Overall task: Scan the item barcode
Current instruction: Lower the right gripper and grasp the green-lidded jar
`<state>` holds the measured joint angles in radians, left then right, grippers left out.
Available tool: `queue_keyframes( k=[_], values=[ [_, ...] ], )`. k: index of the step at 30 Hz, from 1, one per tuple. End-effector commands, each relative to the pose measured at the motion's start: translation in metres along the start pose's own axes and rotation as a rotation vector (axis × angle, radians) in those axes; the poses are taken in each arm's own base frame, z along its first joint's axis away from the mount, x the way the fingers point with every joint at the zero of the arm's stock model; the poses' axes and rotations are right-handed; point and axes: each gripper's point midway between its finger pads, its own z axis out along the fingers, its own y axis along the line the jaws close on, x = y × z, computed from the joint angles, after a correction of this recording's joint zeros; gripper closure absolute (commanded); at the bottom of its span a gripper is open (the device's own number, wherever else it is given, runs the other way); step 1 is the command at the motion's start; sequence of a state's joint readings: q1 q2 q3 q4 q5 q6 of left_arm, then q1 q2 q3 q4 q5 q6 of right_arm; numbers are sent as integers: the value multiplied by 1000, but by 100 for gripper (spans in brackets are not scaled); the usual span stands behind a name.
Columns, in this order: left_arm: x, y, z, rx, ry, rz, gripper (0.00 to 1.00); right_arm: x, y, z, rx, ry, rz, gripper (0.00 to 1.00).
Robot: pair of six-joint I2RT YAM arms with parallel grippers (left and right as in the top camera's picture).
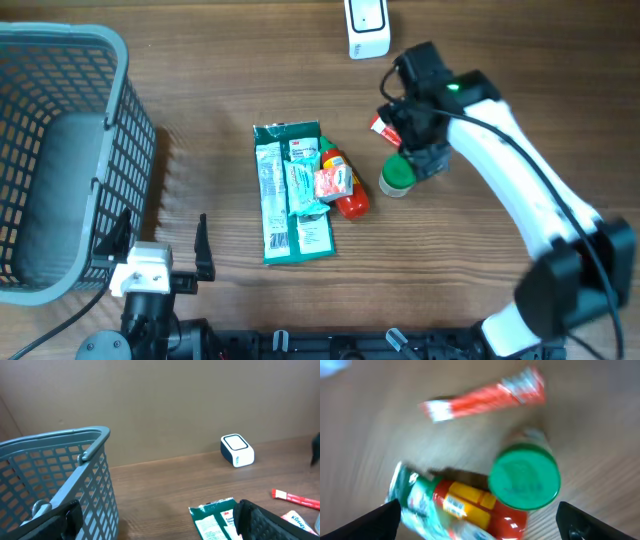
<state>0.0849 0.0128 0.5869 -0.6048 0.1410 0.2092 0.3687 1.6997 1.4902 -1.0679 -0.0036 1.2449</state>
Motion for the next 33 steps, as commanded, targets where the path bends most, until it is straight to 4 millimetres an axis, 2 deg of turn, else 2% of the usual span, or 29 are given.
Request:
queue_keyframes(
  k=[1, 2, 3, 4, 6, 8, 12, 17, 28, 29, 31, 32, 33],
  values=[
    [-2, -3, -1, 19, -12, 21, 0, -16, 11, -39, -36, -143, -833, 18],
    [-2, -3, -1, 19, -12, 21, 0, -13, 7, -37, -15, -125, -1039, 20],
    [-2, -3, -1, 19, -12, 21, 0, -13, 4, -36, 0, -116, -1110, 17],
    [-2, -3, -1, 19, -12, 21, 0, -12, 1, -34, 14, -104, -1181, 4],
    [-2, -3, -1, 19, -12, 21, 0, -10, -4, -26, 28, -87, -1263, 0],
    [-2, -3, -1, 19, -12, 21, 0, 1, -13, -12, 21, -19, -1333, 0],
    [-2, -3, -1, 19, -12, 21, 0, 21, -20, 13, -35, 90, -1416, 0],
    [-2, -3, -1, 19, -11, 21, 0, 28, -37, 62, 45, 245, -1427, 1],
    [-2, -3, -1, 19, -12, 21, 0, 39, -76, 123, 188, 462, -1402, 1],
    [-2, -3, -1, 19, -12, 21, 0, 40, -79, 128, 199, 476, -1392, 2],
    [-2, -3, -1, 19, -11, 21, 0, 42, -84, 136, 217, 498, -1372, 26],
    [-2, -3, -1, 19, -10, 21, 0, 41, -83, 137, 219, 489, -1348, 31],
    [-1, -4, -1, 19, -8, 20, 0, 41, -81, 139, 218, 476, -1327, 31]
  ],
)
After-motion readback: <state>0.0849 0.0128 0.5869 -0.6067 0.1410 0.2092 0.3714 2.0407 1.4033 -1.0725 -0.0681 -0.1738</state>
